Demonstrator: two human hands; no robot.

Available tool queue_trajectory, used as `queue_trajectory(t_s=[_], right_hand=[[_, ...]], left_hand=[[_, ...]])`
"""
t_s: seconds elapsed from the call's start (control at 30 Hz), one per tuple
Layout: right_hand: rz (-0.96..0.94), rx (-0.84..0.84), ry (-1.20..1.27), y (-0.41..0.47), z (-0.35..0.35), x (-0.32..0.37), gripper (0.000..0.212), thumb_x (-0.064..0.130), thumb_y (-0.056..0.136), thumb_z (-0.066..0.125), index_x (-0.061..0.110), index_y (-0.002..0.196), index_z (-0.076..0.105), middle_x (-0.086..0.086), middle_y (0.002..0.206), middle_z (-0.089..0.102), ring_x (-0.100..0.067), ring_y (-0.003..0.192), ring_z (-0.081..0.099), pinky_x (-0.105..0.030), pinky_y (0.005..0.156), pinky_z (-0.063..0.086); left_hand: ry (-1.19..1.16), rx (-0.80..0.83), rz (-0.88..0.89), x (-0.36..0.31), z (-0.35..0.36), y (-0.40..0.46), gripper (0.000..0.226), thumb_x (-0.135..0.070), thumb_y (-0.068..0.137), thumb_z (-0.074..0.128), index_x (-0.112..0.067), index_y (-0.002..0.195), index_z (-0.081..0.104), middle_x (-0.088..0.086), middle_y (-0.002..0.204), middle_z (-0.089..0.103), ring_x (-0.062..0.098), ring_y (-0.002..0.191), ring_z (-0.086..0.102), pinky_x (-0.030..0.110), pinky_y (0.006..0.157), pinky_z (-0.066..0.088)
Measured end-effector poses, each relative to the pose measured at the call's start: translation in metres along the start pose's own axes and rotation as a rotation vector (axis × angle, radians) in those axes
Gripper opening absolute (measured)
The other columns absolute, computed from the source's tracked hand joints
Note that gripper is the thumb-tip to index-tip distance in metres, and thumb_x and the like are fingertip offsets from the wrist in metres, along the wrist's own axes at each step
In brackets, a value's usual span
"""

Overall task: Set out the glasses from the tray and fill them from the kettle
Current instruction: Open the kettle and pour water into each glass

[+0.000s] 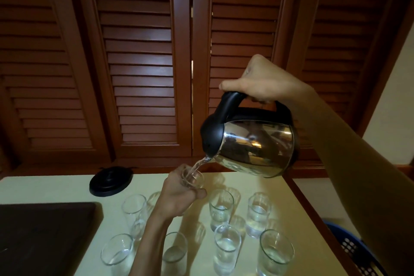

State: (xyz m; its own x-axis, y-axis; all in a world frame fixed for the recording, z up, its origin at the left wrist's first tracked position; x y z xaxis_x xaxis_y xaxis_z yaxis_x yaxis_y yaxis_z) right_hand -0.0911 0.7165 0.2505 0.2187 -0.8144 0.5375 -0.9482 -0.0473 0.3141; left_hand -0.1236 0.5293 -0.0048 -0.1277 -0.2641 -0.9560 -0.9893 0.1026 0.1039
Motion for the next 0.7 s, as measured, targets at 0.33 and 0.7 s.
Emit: queue_trajectory(t_s=[0.33, 0.7], right_hand=[[-0.008, 0.021, -0.004, 0.004, 0.002, 0.006, 0.040, 0.042, 0.087, 0.073, 0.010, 0.065, 0.064, 0.007, 0.035, 0.045, -0.011, 0.031, 0.038, -0.023, 0.039, 0.033], [0.212, -0.043, 0.206, -0.006, 0.017, -0.036, 0.044, 0.047, 0.085, 0.075, 0.006, 0.071, 0.067, 0.006, 0.037, 0.050, -0.008, 0.028, 0.040, -0.019, 0.034, 0.030]], left_hand=[[0.056, 0.008, 0.006, 0.000, -0.001, 0.002, 0.038, -0.011, 0.048, 0.079, -0.014, 0.081, 0.060, -0.010, 0.065, 0.060, 0.012, 0.064, 0.056, 0.032, 0.064, 0.045], [-0.053, 0.002, 0.041, -0.009, -0.003, -0.001, 0.034, 0.018, 0.063, 0.074, 0.005, 0.089, 0.059, 0.002, 0.072, 0.058, 0.014, 0.067, 0.055, 0.022, 0.062, 0.045]])
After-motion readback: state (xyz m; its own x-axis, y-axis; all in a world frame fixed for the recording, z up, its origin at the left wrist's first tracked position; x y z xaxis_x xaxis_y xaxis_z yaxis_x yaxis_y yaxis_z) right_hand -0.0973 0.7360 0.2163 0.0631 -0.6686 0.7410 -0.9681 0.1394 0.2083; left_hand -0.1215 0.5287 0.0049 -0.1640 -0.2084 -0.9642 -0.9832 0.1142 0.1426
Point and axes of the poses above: each hand's wrist, its own y-axis towards the middle knuckle, its own z-axis out of the palm, x = y × z, the point moved 2 cm from there along y, towards the middle knuckle
